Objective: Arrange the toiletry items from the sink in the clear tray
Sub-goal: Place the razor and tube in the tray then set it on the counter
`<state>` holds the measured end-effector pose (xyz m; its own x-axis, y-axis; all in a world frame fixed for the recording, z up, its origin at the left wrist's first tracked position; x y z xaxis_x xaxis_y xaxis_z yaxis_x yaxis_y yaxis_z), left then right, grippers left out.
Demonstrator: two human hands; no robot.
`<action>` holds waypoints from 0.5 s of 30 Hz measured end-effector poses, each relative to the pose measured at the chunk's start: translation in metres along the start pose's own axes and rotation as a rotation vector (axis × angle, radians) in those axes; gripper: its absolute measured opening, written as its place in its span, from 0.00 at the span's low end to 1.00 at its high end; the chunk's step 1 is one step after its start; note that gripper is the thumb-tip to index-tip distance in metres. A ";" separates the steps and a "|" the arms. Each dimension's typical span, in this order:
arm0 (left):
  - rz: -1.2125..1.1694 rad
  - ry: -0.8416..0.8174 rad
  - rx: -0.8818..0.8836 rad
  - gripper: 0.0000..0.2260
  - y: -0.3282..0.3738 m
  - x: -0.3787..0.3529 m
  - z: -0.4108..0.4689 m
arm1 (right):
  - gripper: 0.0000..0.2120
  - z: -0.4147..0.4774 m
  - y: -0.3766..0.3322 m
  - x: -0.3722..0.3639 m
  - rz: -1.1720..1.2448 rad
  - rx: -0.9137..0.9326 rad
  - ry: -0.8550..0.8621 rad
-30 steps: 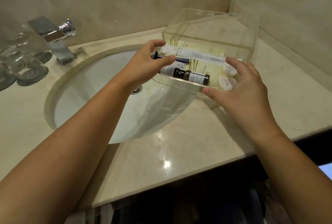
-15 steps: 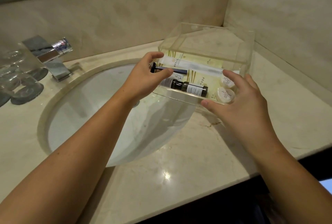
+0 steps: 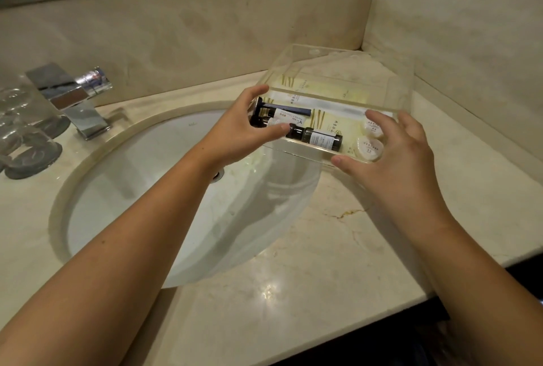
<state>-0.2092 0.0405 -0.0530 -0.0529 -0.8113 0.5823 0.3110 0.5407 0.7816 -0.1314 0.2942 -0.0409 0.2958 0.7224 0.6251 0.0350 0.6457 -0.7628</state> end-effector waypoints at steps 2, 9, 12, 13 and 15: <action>0.071 -0.027 -0.051 0.38 0.000 0.001 -0.001 | 0.35 0.006 -0.001 0.005 -0.012 0.025 0.029; 0.441 -0.047 -0.189 0.34 0.000 0.003 0.010 | 0.24 0.022 -0.004 0.004 -0.128 0.139 0.054; 0.547 -0.063 -0.215 0.33 0.003 0.002 0.016 | 0.22 0.026 -0.005 0.000 -0.167 0.161 0.066; 0.562 -0.073 -0.227 0.33 0.005 0.002 0.018 | 0.22 0.029 -0.005 0.000 -0.179 0.158 0.068; 0.565 -0.089 -0.248 0.32 0.009 0.000 0.023 | 0.24 0.034 -0.003 -0.001 -0.199 0.144 0.062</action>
<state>-0.2284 0.0503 -0.0410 0.1083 -0.3876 0.9155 0.5247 0.8045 0.2785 -0.1642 0.3000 -0.0329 0.3549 0.5635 0.7460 -0.0366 0.8057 -0.5912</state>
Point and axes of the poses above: each hand's wrist, its own z-axis towards the middle knuckle, its own x-axis out of the back of the hand, y = z × x, the point moved 9 cm from there along z, towards the middle knuckle, and after that the axes turned 8 degrees about -x, right-handed, at the moved point
